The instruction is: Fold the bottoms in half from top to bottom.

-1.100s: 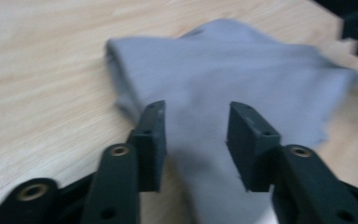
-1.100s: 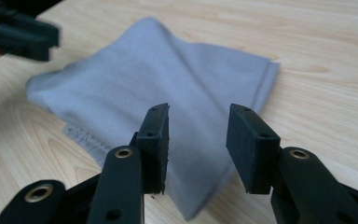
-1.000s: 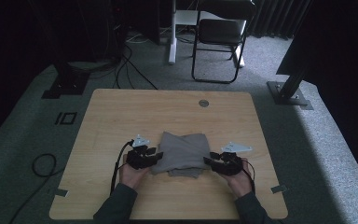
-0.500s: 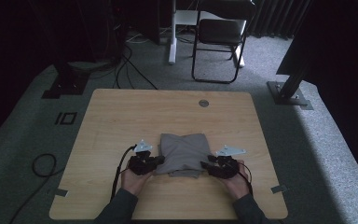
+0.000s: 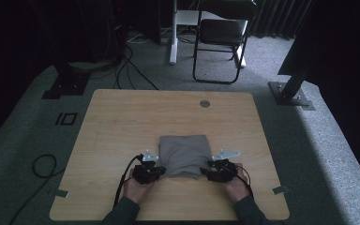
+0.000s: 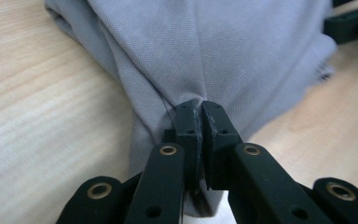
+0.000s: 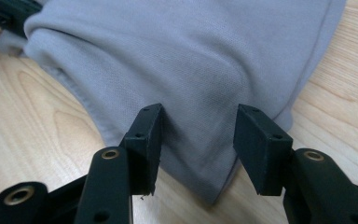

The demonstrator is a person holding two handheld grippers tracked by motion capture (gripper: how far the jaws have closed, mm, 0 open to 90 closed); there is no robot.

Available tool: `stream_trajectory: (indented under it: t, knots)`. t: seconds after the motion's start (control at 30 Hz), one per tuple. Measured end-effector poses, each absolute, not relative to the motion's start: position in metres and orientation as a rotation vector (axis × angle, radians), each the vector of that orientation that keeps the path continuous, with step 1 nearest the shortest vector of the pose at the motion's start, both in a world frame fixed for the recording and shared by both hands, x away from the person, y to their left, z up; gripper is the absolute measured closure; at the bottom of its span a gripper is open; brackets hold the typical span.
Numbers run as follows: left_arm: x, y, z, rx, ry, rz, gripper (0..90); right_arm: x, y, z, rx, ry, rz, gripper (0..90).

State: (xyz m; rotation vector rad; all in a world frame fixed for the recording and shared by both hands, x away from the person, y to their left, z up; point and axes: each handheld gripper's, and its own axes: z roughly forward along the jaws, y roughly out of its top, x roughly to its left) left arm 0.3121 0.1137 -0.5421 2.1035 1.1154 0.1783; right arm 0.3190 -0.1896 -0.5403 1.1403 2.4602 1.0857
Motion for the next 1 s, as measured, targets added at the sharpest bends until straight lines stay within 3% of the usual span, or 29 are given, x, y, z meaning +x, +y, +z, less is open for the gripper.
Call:
stream_trajectory:
  t: [0.33,0.4,0.47,0.57,0.83,0.93,1.0]
  knots:
    - [0.352,0.119,-0.538,2.075,1.201,0.268,86.8,0.347,-0.168,-0.544,1.161,2.391,1.051,55.9]
    - [0.354,0.12,-0.534,2.057,1.191,0.268,86.8,0.348,-0.167,-0.542,1.167,2.387,1.06,63.9]
    - [0.352,0.122,-0.529,2.039,1.18,0.264,86.8,0.346,-0.165,-0.54,1.131,2.398,1.034,81.9]
    - [0.344,0.128,-0.519,1.987,1.163,0.266,86.9,0.343,-0.17,-0.537,1.127,2.384,1.048,87.3]
    - [0.329,0.15,-0.511,1.951,1.171,0.27,86.7,0.322,-0.197,-0.519,1.099,2.412,1.164,86.6]
    - [0.327,0.149,-0.52,1.979,1.164,0.236,80.2,0.319,-0.198,-0.527,1.076,2.447,1.12,65.9]
    - [0.327,0.15,-0.52,1.945,1.161,0.237,72.7,0.319,-0.2,-0.526,1.105,2.415,1.144,59.8]
